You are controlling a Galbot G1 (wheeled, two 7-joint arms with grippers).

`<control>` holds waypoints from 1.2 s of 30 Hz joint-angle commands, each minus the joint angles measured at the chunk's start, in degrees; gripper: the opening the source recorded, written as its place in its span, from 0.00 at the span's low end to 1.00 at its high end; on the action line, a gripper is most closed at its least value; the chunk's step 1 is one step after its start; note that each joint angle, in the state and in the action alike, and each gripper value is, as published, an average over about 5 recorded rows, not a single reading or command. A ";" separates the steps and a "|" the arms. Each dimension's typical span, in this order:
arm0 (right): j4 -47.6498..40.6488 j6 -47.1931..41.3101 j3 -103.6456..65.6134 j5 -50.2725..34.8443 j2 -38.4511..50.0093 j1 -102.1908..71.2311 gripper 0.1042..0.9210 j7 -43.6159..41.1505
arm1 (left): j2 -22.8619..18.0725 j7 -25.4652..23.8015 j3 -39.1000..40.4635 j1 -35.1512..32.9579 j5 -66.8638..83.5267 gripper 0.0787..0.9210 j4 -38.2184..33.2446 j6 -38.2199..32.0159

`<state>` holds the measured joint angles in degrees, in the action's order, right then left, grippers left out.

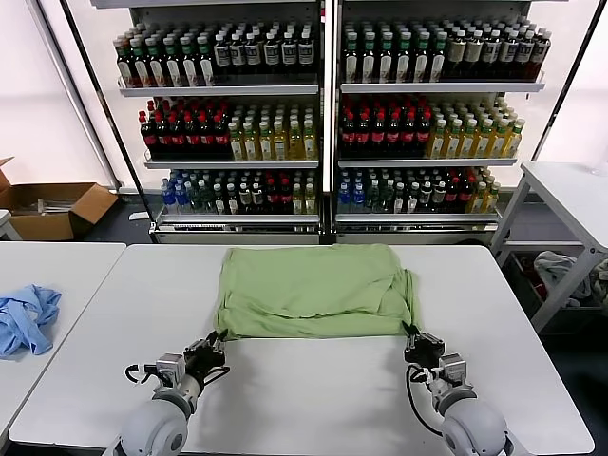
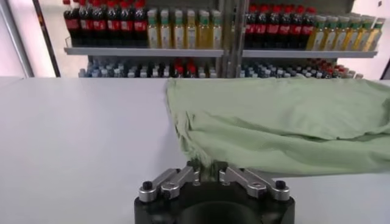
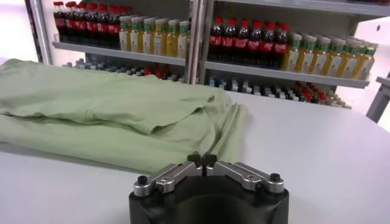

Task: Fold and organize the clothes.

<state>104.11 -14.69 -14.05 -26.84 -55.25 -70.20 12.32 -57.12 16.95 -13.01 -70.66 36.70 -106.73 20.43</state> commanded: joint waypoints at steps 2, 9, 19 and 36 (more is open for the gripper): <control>3.27 -0.19 -2.49 -0.53 1.54 -1.47 0.02 -0.08 | 1.78 -0.34 -0.34 -1.11 -2.91 0.06 -2.69 -0.55; 6.80 -0.57 -6.82 -2.99 3.99 -5.22 0.02 -0.06 | 3.04 0.06 -1.24 -3.40 -2.96 0.00 -5.17 -0.95; 14.73 -2.35 -8.93 -2.53 4.79 -15.12 0.02 1.35 | 6.19 4.97 -3.49 -16.05 -5.77 0.00 -16.49 -1.19; 24.75 -0.49 -10.09 6.74 4.08 -36.56 0.02 5.34 | 7.73 18.50 -4.04 -39.54 -20.66 0.00 -29.15 -2.90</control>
<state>124.98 -15.59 -23.29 -23.01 -51.34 -97.34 16.61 -50.29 27.63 -16.11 -95.08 23.88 -128.44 18.31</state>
